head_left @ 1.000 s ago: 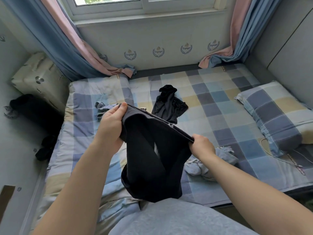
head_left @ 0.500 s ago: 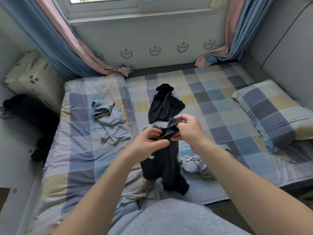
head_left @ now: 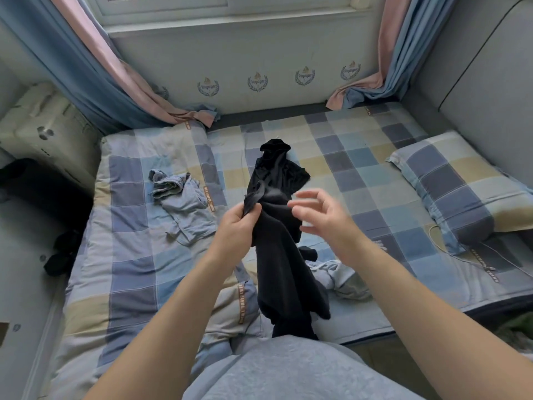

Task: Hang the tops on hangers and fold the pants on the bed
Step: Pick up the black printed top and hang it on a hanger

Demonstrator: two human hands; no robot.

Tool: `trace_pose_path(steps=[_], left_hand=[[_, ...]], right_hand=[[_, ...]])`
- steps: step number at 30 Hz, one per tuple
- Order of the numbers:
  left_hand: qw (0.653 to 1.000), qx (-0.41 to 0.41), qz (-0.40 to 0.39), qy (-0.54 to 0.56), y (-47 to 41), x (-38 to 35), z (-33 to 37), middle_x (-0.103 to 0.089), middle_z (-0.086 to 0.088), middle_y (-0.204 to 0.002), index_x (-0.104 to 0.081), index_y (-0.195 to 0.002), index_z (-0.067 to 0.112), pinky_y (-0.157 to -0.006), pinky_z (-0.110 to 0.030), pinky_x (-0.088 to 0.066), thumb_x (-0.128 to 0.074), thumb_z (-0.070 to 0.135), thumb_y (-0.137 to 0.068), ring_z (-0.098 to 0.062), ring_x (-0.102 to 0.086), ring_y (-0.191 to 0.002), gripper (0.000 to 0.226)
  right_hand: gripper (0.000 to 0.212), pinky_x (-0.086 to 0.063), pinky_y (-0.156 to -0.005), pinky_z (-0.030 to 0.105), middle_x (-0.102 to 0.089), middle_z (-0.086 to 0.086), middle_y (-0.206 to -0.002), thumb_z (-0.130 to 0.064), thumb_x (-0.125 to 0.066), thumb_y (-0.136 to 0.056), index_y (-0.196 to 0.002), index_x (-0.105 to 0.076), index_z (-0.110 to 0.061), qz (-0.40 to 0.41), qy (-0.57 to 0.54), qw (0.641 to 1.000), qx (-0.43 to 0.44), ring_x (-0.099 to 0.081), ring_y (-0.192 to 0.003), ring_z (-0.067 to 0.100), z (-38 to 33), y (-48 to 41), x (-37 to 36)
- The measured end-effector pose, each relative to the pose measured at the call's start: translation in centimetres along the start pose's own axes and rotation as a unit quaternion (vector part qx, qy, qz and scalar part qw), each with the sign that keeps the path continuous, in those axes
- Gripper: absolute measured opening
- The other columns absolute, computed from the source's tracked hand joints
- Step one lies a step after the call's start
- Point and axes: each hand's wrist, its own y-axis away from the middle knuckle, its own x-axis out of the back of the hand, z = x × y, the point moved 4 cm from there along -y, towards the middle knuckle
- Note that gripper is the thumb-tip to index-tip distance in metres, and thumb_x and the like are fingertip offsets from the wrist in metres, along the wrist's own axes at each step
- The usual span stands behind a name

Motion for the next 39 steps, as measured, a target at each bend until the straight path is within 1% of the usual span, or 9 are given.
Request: trace_pose_path(steps=[4,7,10,13,21,27,32,35,39], left_hand=[[0.999,0.006,-0.011,0.032,0.8,-0.8,1.0,-0.070,-0.005,-0.082,-0.066,-0.089,0.014,-0.070,-0.035,-0.059,-0.052,0.024,-0.104,-0.018,-0.068,-0.079,0.023],[0.998,0.003,-0.020,0.062,1.0,-0.8,1.6,-0.072,-0.006,-0.084,-0.070,-0.087,0.017,-0.069,-0.034,-0.061,-0.054,0.026,-0.103,-0.018,-0.070,-0.081,0.024],[0.995,0.002,-0.011,0.100,1.1,0.4,2.5,-0.074,-0.005,-0.083,-0.074,-0.078,0.022,-0.061,-0.028,-0.058,-0.055,0.027,-0.103,-0.016,-0.072,-0.077,0.032],[0.992,-0.007,0.009,0.126,1.0,2.0,3.3,-0.076,-0.004,-0.081,-0.078,-0.074,0.026,-0.061,-0.027,-0.059,-0.056,0.026,-0.103,-0.015,-0.074,-0.075,0.037],[0.987,-0.005,0.162,0.018,-0.2,7.0,3.5,-0.074,0.002,-0.099,-0.068,-0.098,0.023,-0.061,-0.017,-0.052,-0.056,0.030,-0.103,-0.012,-0.069,-0.092,0.015],[0.993,0.017,0.010,-0.113,0.4,3.9,1.4,-0.068,0.013,-0.098,-0.064,-0.099,0.027,-0.056,-0.006,-0.046,-0.072,0.025,-0.092,0.001,-0.068,-0.085,0.011],[0.935,0.114,-0.223,-0.252,1.9,-1.4,-3.1,-0.069,0.018,-0.108,-0.061,-0.114,0.037,-0.071,-0.013,-0.052,-0.077,0.058,-0.067,0.007,-0.067,-0.093,0.054],[0.938,0.115,-0.227,-0.237,2.0,-3.4,-5.1,-0.065,0.033,-0.103,-0.052,-0.116,0.050,-0.066,-0.007,-0.050,-0.075,0.057,-0.070,0.020,-0.061,-0.090,0.052],[0.954,0.093,-0.186,-0.216,1.3,-4.2,-6.6,-0.060,0.049,-0.090,-0.051,-0.099,0.066,-0.062,-0.002,-0.046,-0.072,0.055,-0.078,0.026,-0.057,-0.085,0.031]], right_hand=[[0.060,-0.055,-0.093,0.032,-0.068,-0.007,-0.122,-0.047,-0.077,-0.073,-0.127,-0.057,-0.029,-0.120,0.098,0.986,-0.066,-0.066,-0.111,0.009,4.6,1.3,-3.0],[0.049,-0.052,-0.094,0.038,-0.066,-0.011,-0.119,-0.045,-0.069,-0.080,-0.126,-0.056,-0.033,-0.093,0.232,0.965,-0.079,-0.062,-0.112,0.014,7.8,0.8,-4.1],[0.006,-0.046,-0.073,0.034,-0.065,-0.009,-0.097,-0.036,-0.056,-0.095,-0.092,-0.058,-0.040,-0.076,0.347,0.929,-0.102,-0.060,-0.097,0.022,10.3,0.4,-3.7],[0.032,-0.044,-0.068,0.035,-0.064,-0.002,-0.083,-0.034,-0.051,-0.101,-0.069,-0.054,-0.034,-0.039,0.365,0.921,-0.131,-0.062,-0.086,0.026,11.7,0.1,-2.1],[0.042,-0.033,-0.062,0.032,-0.047,-0.002,-0.065,-0.025,-0.053,-0.104,-0.074,-0.051,0.004,0.007,0.141,0.989,-0.038,-0.044,-0.063,0.012,6.4,-1.1,-0.6],[0.048,-0.053,-0.090,0.055,-0.065,0.029,-0.092,-0.036,-0.052,-0.103,-0.099,-0.062,0.011,0.025,-0.002,1.000,-0.005,-0.062,-0.087,0.040,0.9,-1.1,-1.6],[0.038,-0.052,-0.092,0.053,-0.067,0.022,-0.090,-0.038,-0.054,-0.099,-0.087,-0.075,-0.009,0.025,-0.110,0.994,0.015,-0.065,-0.088,0.034,-2.8,-1.3,-1.5],[0.035,-0.059,-0.084,0.041,-0.073,0.015,-0.090,-0.033,-0.052,-0.101,-0.086,-0.078,-0.014,0.010,-0.182,0.983,0.034,-0.072,-0.086,0.027,-4.5,-1.6,-0.6],[0.035,-0.059,-0.082,0.041,-0.073,0.021,-0.098,-0.029,-0.052,-0.102,-0.114,-0.064,0.002,0.020,-0.252,0.966,0.058,-0.074,-0.091,0.031,-6.4,-2.0,0.4]])
